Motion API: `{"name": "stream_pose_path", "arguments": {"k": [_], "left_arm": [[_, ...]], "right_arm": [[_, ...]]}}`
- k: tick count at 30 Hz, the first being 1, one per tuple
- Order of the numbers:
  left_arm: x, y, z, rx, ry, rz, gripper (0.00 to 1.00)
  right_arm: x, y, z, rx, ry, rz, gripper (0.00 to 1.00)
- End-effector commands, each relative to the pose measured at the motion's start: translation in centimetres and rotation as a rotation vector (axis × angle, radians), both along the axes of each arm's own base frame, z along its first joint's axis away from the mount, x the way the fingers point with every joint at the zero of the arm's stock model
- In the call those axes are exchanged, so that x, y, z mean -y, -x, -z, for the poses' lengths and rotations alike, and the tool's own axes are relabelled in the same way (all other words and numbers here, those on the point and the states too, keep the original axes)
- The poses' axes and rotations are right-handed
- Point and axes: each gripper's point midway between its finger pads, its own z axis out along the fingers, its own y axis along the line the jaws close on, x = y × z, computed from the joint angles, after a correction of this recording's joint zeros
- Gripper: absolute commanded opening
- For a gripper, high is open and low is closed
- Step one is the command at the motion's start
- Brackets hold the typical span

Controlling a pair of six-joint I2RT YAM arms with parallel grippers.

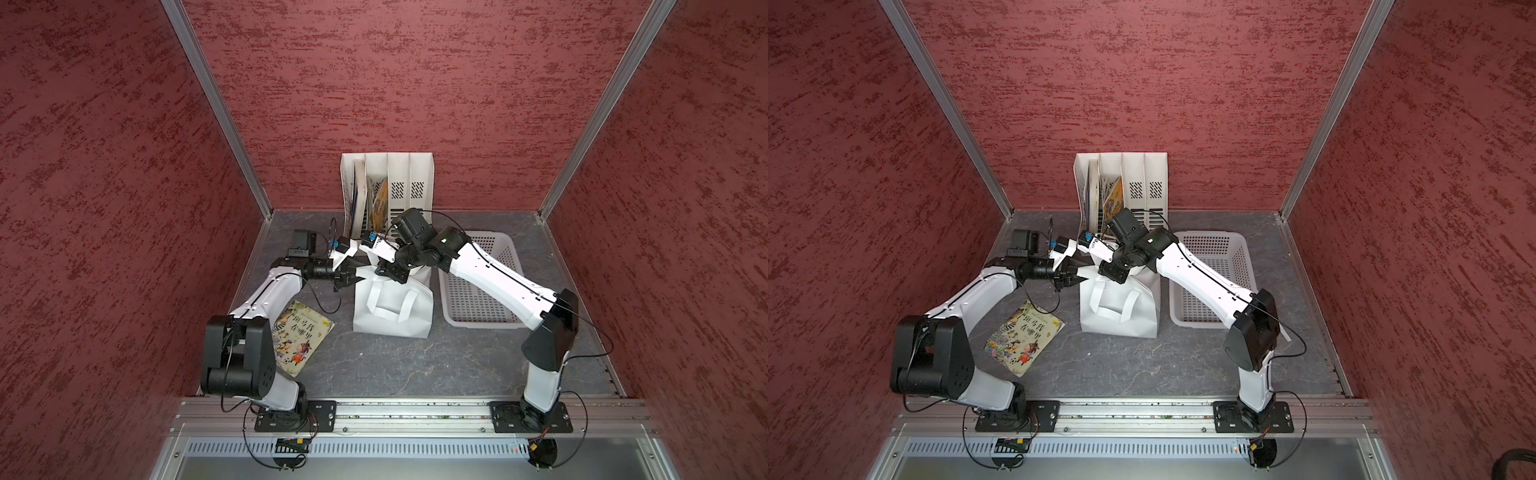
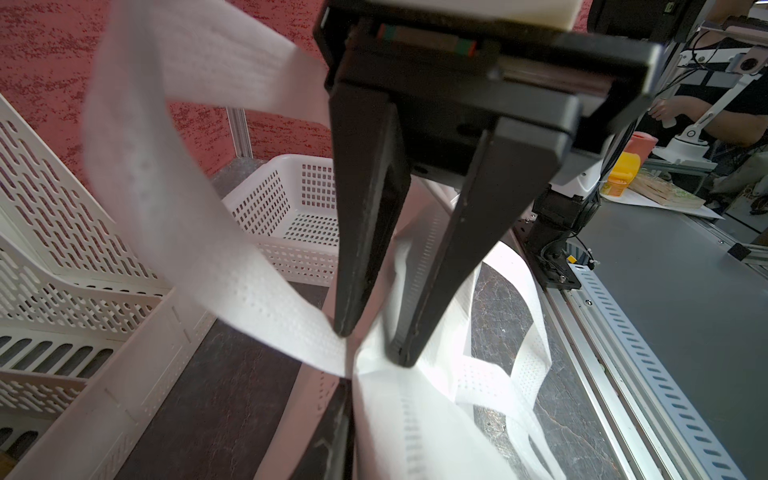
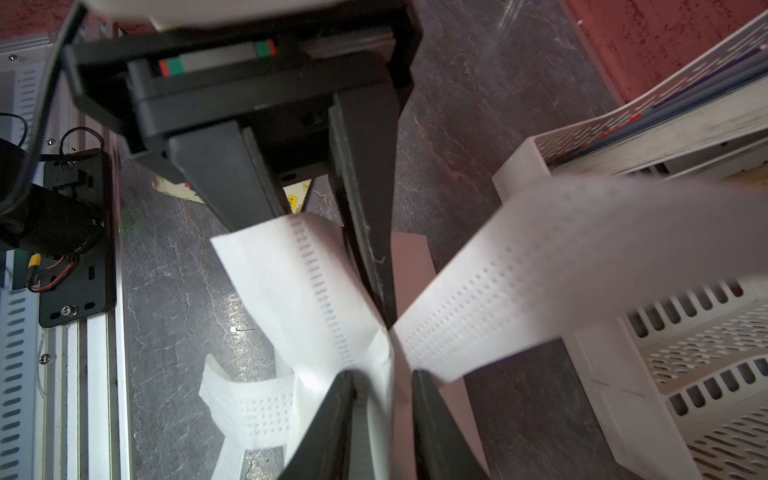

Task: Place the ice pack in the delivery bag
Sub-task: Seal the delivery bag at the center of the board.

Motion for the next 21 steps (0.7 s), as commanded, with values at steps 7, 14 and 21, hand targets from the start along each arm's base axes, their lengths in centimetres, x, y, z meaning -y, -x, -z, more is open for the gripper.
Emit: {"name": "stream_pose_path", "arguments": {"k": [7, 14, 21], "left_arm": [[-0.2, 1.3, -1.0, 0.012, 0.011, -0.001, 0.27], [-2.5, 1.8, 0.0, -0.015, -0.034, -0.119, 0.56], [-6.1, 2.4, -3.8, 0.078, 0.08, -0.307, 0.98]], "right_arm": [[1.9, 0.2, 4.8, -0.096, 0.144, 0.023, 0.0], [2.3, -0.9, 3.6, -0.063, 0.106, 0.06, 0.0], [2.2, -0.9, 3.1, -0.036, 0.059, 0.047, 0.0]]}}
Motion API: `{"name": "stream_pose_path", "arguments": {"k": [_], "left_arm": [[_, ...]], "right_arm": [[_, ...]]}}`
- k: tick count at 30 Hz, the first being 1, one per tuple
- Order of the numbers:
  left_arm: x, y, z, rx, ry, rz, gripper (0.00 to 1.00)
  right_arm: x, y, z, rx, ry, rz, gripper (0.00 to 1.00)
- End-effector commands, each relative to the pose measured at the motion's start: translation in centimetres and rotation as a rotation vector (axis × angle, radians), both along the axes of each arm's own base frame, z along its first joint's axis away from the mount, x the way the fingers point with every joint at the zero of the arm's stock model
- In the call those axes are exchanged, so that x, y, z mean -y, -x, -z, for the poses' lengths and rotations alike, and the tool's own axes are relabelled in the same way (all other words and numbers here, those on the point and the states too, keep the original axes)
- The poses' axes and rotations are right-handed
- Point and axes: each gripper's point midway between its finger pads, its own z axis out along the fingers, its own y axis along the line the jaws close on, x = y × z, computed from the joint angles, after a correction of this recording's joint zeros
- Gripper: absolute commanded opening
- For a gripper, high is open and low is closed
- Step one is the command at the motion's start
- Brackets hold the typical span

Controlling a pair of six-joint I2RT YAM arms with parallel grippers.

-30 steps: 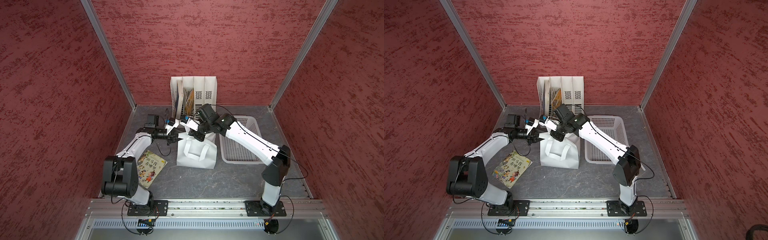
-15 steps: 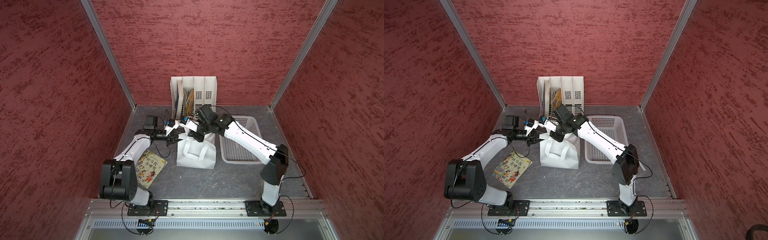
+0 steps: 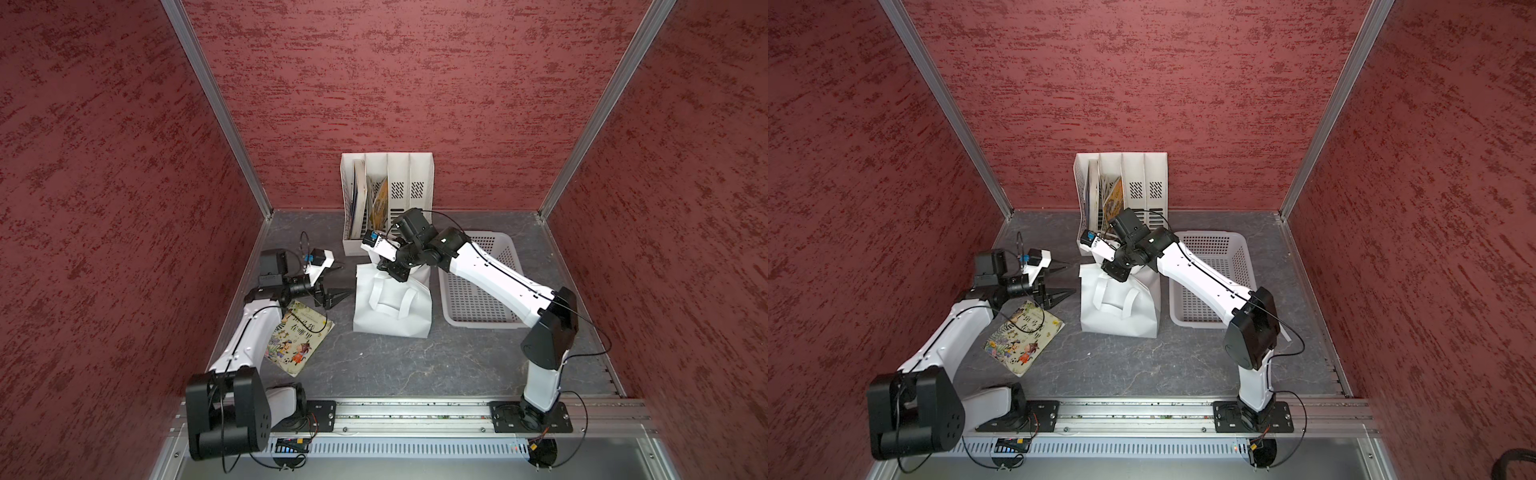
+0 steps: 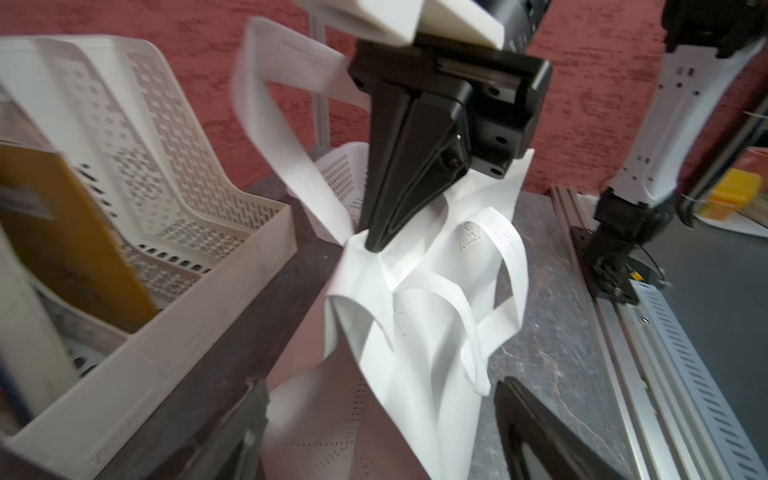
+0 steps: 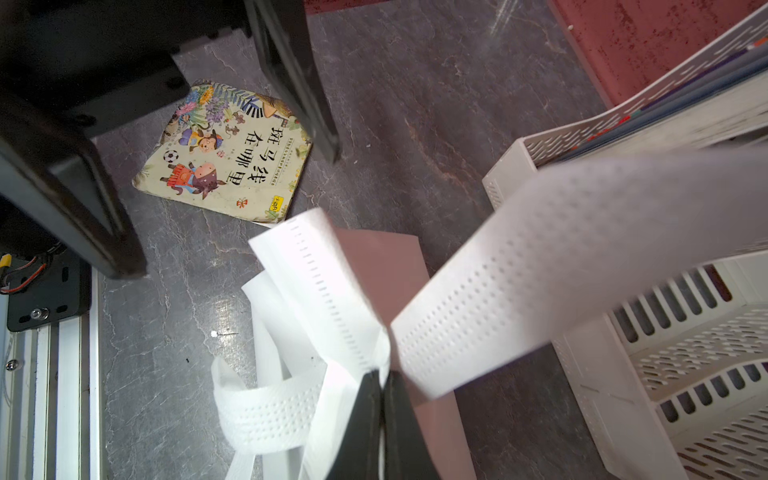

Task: Place the ice pack in the delivery bag
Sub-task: Seal the delivery bag at the center of the board.

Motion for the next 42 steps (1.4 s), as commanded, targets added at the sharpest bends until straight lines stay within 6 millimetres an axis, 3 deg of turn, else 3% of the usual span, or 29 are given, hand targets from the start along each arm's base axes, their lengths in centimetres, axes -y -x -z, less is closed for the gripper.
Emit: {"name": "stream_pose_path", "arguments": {"k": [1, 7, 12, 16, 23, 25, 27, 28, 29, 33, 35, 37, 38, 39, 42], "left_arm": [[0.6, -0.2, -3.6, 0.069, 0.059, 0.004, 0.98], [3.6, -2.9, -1.8, -0.032, -0.014, 0.039, 0.96], [4.9, -3.8, -1.0, -0.123, 0.028, 0.181, 0.7], [5.6, -4.0, -0.3, -0.185, 0.04, 0.243, 0.57], [6.4, -3.8, 0.0, -0.199, 0.048, 0.289, 0.54], [6.5, -3.6, 0.3, -0.205, 0.052, 0.304, 0.39], [6.5, -3.6, 0.4, -0.205, 0.052, 0.309, 0.15], [6.4, -3.5, 0.5, -0.214, 0.053, 0.311, 0.04], [6.2, -3.6, 0.4, -0.221, 0.056, 0.308, 0.0], [5.8, -3.5, 0.0, -0.21, 0.055, 0.287, 0.0], [5.7, -3.2, -0.2, -0.203, 0.057, 0.282, 0.0], [5.6, -3.0, -0.2, -0.2, 0.059, 0.281, 0.0], [5.7, -2.8, -0.2, -0.2, 0.06, 0.283, 0.0], [5.7, -2.7, -0.1, -0.201, 0.061, 0.285, 0.0], [5.8, -2.6, -0.3, -0.196, 0.067, 0.291, 0.0]], "right_arm": [[1.8, 0.3, 2.3, -0.052, 0.064, 0.032, 0.0], [1.7, 0.8, 1.4, -0.02, 0.027, 0.007, 0.0], [1.7, 0.8, 1.2, -0.017, 0.023, 0.007, 0.0], [1.8, 0.9, 1.0, -0.01, 0.02, 0.011, 0.0], [1.4, 0.9, 0.8, -0.002, 0.013, 0.016, 0.0], [1.3, 0.9, 0.5, 0.002, 0.003, 0.02, 0.0], [1.3, 0.7, -0.2, 0.009, -0.018, 0.04, 0.0], [1.3, 0.7, -1.1, 0.014, -0.042, 0.055, 0.06], [1.5, 0.7, -2.3, 0.022, -0.074, 0.073, 0.17], [4.3, 2.3, -9.2, 0.092, -0.281, 0.119, 0.49], [7.9, 3.5, -12.0, 0.156, -0.379, 0.159, 0.63], [11.3, 3.6, -11.8, 0.18, -0.408, 0.205, 0.73], [13.8, 3.1, -10.4, 0.172, -0.396, 0.252, 0.78], [15.1, 3.2, -9.5, 0.15, -0.397, 0.254, 0.8], [16.4, 3.9, -6.8, 0.102, -0.38, 0.152, 0.8]]}}
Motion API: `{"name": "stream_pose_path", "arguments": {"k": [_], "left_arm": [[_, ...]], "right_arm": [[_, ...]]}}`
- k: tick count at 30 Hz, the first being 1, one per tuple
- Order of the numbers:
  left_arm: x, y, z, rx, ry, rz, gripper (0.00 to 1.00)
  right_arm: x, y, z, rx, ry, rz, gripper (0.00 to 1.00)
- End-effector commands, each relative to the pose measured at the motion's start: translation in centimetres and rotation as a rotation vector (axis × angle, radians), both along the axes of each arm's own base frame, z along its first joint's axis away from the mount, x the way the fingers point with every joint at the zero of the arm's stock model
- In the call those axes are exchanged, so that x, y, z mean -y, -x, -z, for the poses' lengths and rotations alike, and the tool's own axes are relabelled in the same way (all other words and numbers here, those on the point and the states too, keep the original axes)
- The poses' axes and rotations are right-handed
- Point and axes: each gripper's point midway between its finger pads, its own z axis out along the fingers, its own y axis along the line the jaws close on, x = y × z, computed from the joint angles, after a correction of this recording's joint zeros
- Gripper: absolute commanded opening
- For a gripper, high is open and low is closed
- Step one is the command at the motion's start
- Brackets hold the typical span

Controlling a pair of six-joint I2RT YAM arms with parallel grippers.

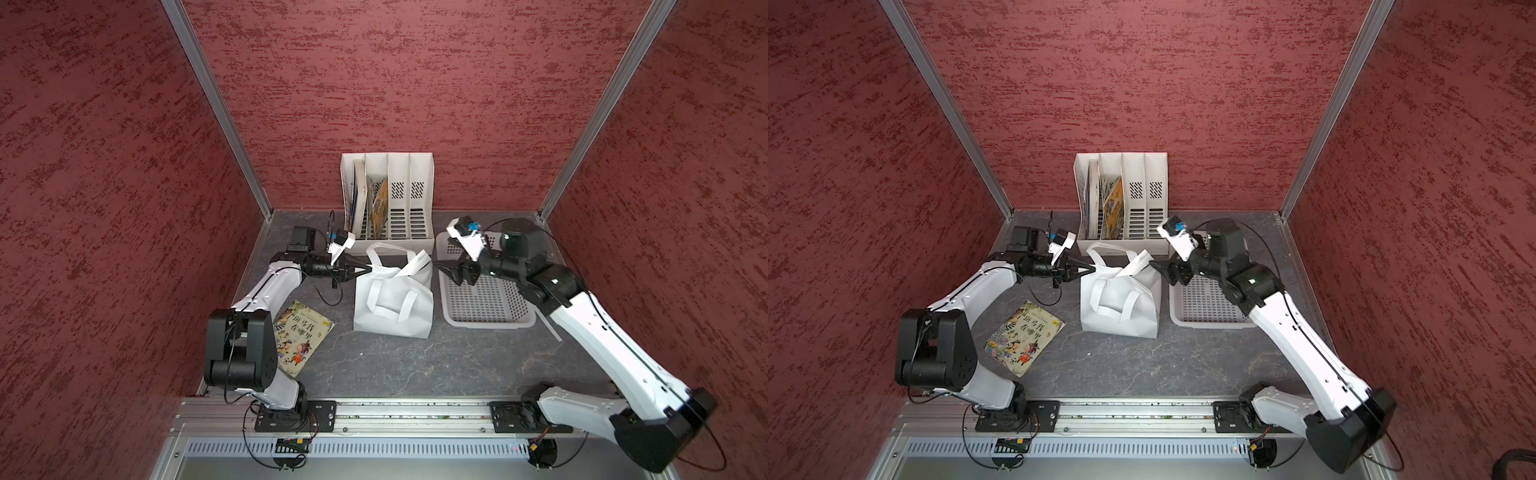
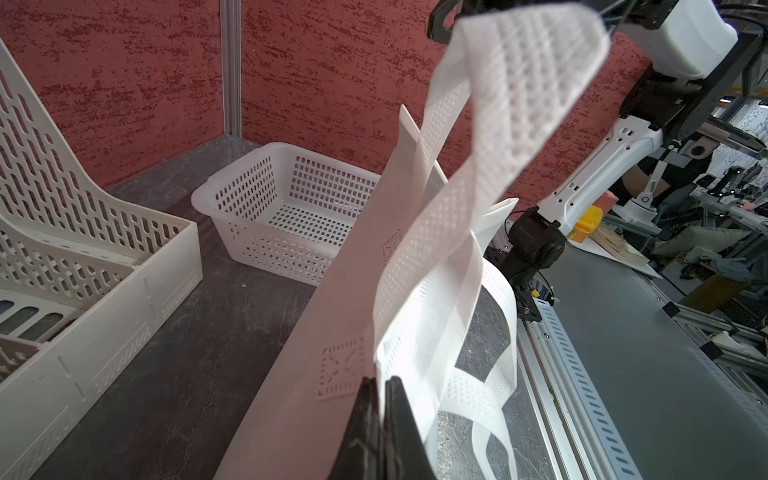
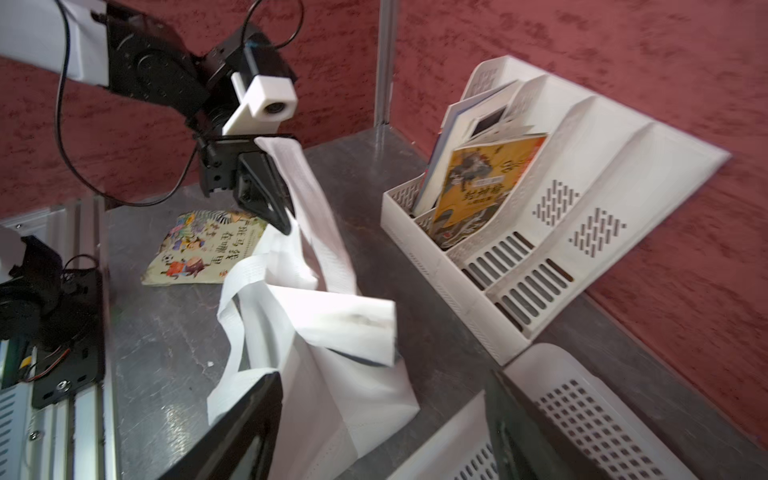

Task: Place the ice pack in the delivery bag
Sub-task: Seal the delivery bag at the center of the board.

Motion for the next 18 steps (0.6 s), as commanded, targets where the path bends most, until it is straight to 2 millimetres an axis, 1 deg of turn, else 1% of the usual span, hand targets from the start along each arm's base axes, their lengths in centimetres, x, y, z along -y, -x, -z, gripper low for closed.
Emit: {"name": "stream_pose_path", "arguments": {"k": [1, 2, 4, 5, 7, 9, 10, 12, 14, 15, 16, 18], "left_arm": [[0.0, 0.5, -0.4, 0.002, 0.01, 0.004, 0.0], [0.0, 0.5, -0.5, 0.004, 0.011, 0.004, 0.0], [0.0, 0.5, -0.6, 0.002, 0.013, 0.005, 0.0], [0.0, 0.5, -0.7, 0.004, 0.015, 0.006, 0.0], [0.0, 0.5, -0.7, 0.0, 0.016, 0.008, 0.0], [0.0, 0.5, -0.7, -0.003, 0.017, 0.007, 0.0], [0.0, 0.5, -0.8, -0.004, 0.018, 0.008, 0.0], [0.0, 0.5, -0.8, -0.007, 0.019, 0.008, 0.0], [-0.1, 0.5, -0.9, -0.007, 0.019, 0.007, 0.0], [-0.1, 0.4, -0.9, -0.011, 0.019, 0.005, 0.0], [-0.2, 0.4, -0.8, -0.015, 0.017, 0.002, 0.0], [-0.5, -0.2, -0.8, -0.031, 0.012, -0.021, 0.0]], "right_arm": [[-0.8, 0.7, 4.5, -0.065, 0.032, -0.189, 0.81], [-1.0, 0.7, 5.2, -0.061, 0.053, -0.223, 0.82], [-1.6, -0.5, 6.4, -0.084, 0.074, -0.247, 0.81], [-2.1, -0.9, 6.7, -0.096, 0.079, -0.271, 0.8], [-3.2, -1.5, 6.5, -0.114, 0.061, -0.338, 0.76], [-4.3, -2.0, 7.5, -0.161, 0.061, -0.399, 0.71], [-4.8, -2.1, 8.3, -0.161, 0.084, -0.428, 0.7], [-5.7, -1.9, 9.2, -0.16, 0.112, -0.473, 0.66], [-6.5, -1.6, 9.3, -0.16, 0.101, -0.51, 0.58], [-6.7, -1.6, 9.2, -0.162, 0.089, -0.517, 0.51], [-6.7, -1.7, 9.0, -0.16, 0.083, -0.516, 0.43], [-6.6, -1.6, 9.1, -0.16, 0.094, -0.511, 0.19]]}}
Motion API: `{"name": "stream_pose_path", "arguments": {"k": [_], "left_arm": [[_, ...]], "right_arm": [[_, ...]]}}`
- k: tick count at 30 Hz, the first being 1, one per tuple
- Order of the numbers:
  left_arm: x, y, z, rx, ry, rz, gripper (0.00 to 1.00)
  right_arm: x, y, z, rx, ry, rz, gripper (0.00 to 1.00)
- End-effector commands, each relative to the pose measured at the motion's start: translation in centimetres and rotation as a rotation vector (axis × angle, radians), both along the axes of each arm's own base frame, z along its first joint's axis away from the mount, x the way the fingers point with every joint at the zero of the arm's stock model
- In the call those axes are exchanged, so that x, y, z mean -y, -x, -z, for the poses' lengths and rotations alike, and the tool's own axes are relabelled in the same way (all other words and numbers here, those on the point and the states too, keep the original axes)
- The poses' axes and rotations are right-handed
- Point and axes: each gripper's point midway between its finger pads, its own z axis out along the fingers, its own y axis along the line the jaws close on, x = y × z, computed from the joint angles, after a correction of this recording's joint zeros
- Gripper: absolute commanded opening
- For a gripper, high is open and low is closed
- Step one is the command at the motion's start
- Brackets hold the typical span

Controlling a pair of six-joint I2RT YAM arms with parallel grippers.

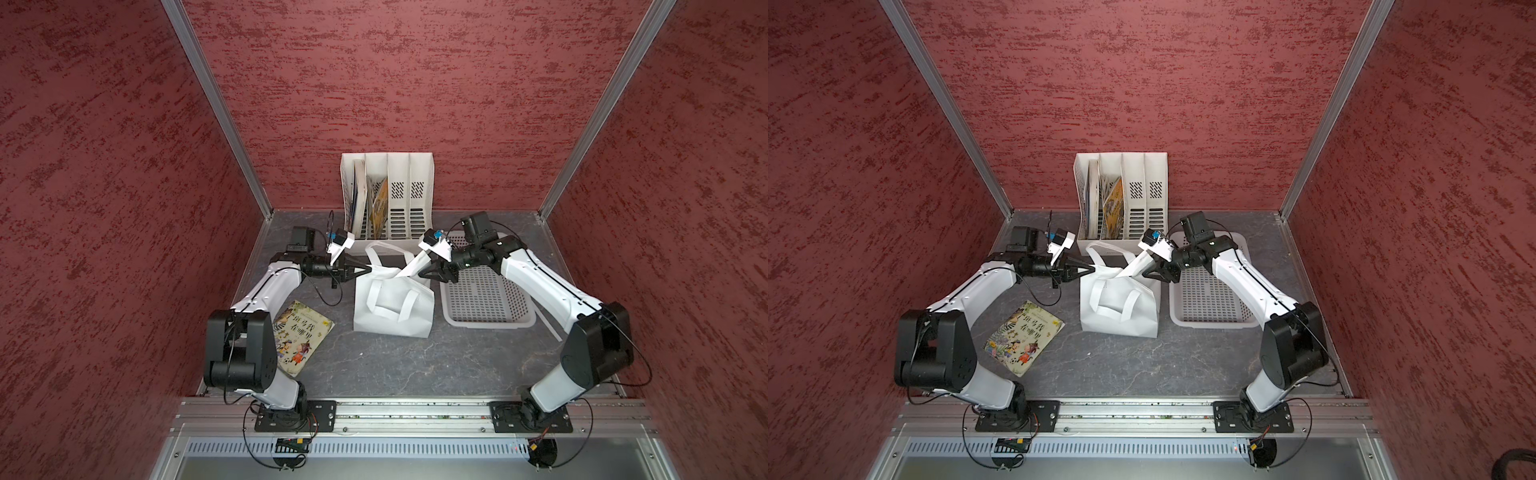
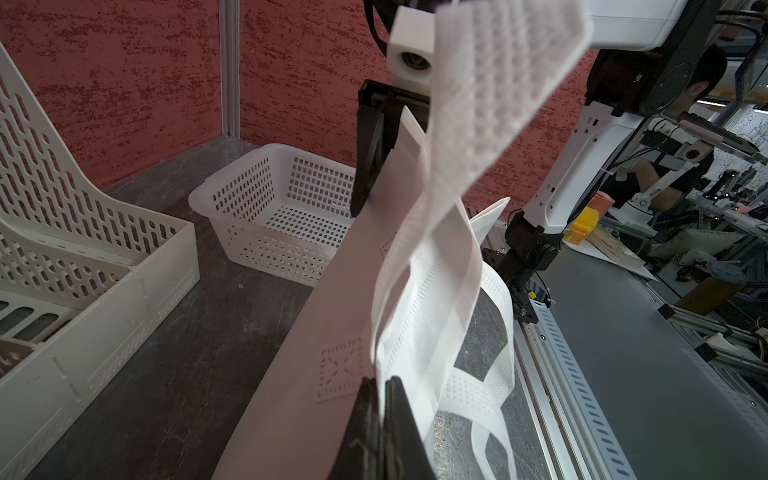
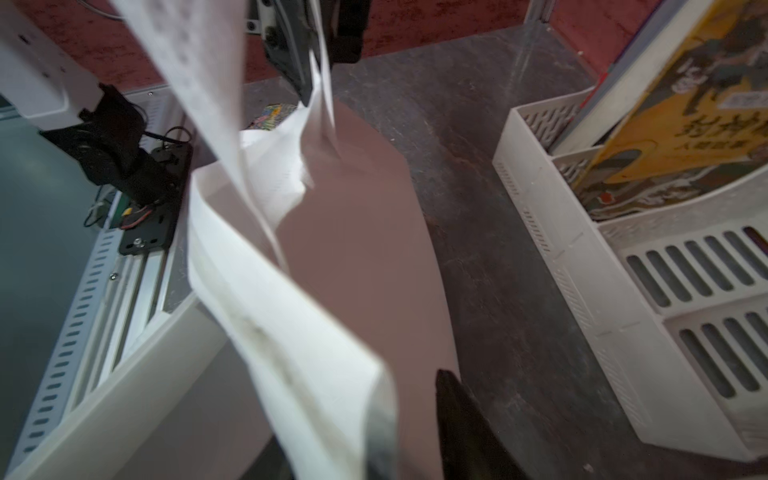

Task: Place the ice pack in the delivery bag
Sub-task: Seal the delivery bag at the center of the board.

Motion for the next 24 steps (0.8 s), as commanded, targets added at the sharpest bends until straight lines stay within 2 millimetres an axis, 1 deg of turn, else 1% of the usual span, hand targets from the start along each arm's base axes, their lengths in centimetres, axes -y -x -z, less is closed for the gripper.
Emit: {"name": "stream_pose_path", "arguments": {"k": [1, 2, 5, 6, 7, 8, 10, 12, 14, 15, 16, 18, 19, 22, 23, 24], "left_arm": [[-0.7, -0.6, -0.7, -0.031, 0.003, -0.039, 0.0], [-1.1, -1.0, -0.5, -0.05, -0.003, -0.064, 0.0], [-2.7, -3.0, 0.4, -0.129, -0.048, -0.2, 0.0], [-3.4, -3.5, 0.7, -0.163, -0.059, -0.248, 0.0], [-4.0, -3.9, 0.9, -0.192, -0.062, -0.29, 0.0], [-4.5, -4.2, 1.2, -0.225, -0.059, -0.322, 0.0], [-5.0, -4.2, 1.8, -0.258, -0.07, -0.367, 0.0], [-5.0, -4.0, 1.9, -0.282, -0.065, -0.376, 0.0], [-4.5, -3.5, 1.4, -0.28, -0.05, -0.358, 0.0], [-4.1, -3.1, 1.0, -0.269, -0.044, -0.341, 0.0], [-3.7, -2.8, 0.6, -0.258, -0.039, -0.325, 0.0], [-2.9, -2.0, -0.4, -0.218, -0.034, -0.286, 0.0], [-2.5, -1.5, -0.7, -0.193, -0.039, -0.271, 0.0], [-1.9, -0.4, -1.2, -0.122, -0.06, -0.254, 0.0], [-1.8, 0.0, -1.3, -0.088, -0.068, -0.245, 0.0], [-1.6, 0.4, -1.3, -0.056, -0.079, -0.242, 0.0]], "right_arm": [[-0.3, 1.1, -1.8, 0.041, -0.032, -0.051, 0.07], [0.0, 0.9, -1.8, 0.066, -0.027, -0.032, 0.0], [1.2, 0.3, -2.2, 0.218, -0.039, 0.069, 0.0], [2.0, 0.1, -3.1, 0.305, -0.051, 0.128, 0.0], [2.6, -0.6, -3.9, 0.4, -0.081, 0.202, 0.0], [3.3, -1.0, -4.3, 0.471, -0.089, 0.253, 0.0], [4.2, -1.8, -3.8, 0.562, -0.055, 0.359, 0.0], [4.1, -2.0, -3.4, 0.601, -0.043, 0.406, 0.0], [3.5, -1.9, -2.8, 0.637, -0.028, 0.418, 0.0], [3.3, -1.7, -2.5, 0.626, -0.029, 0.417, 0.1], [3.3, -1.6, -2.5, 0.606, -0.031, 0.422, 0.25], [4.0, -1.4, -3.0, 0.575, -0.035, 0.464, 0.41], [4.8, -0.9, -3.8, 0.549, -0.062, 0.5, 0.5], [7.5, 0.3, -6.8, 0.402, -0.183, 0.604, 0.66], [8.3, 0.7, -8.3, 0.346, -0.236, 0.624, 0.7], [8.5, 1.2, -9.6, 0.295, -0.281, 0.626, 0.72]]}}
